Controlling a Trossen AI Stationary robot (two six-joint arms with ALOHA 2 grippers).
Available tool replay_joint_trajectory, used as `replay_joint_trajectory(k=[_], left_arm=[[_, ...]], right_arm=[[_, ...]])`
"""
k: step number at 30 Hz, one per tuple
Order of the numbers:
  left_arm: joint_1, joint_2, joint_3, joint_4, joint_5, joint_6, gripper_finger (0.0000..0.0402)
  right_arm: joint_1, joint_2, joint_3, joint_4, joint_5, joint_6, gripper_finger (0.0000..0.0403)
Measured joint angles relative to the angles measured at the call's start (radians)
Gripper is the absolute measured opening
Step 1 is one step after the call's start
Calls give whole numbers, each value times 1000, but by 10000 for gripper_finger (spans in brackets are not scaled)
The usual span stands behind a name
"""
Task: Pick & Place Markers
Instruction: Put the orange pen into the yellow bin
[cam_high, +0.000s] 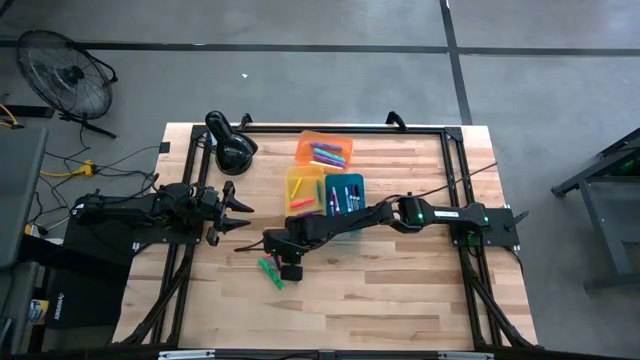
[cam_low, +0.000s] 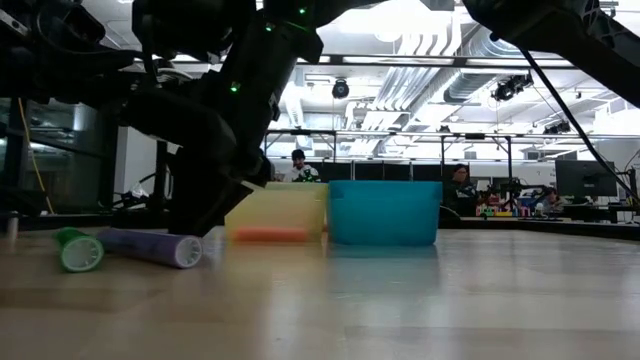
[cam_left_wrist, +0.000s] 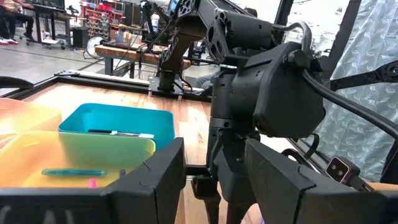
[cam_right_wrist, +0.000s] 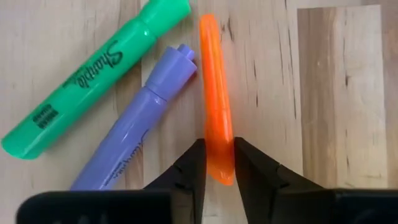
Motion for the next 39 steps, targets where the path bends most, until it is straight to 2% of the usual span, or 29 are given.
replay_joint_trajectory(k=[8,39], left_arm=[[0,0,0,0,0,0,170],[0,0,0,0,0,0,170]], right_arm=[[10,-2,0,-15,11,-3,24],[52,-47,-5,-16,70,1,23]])
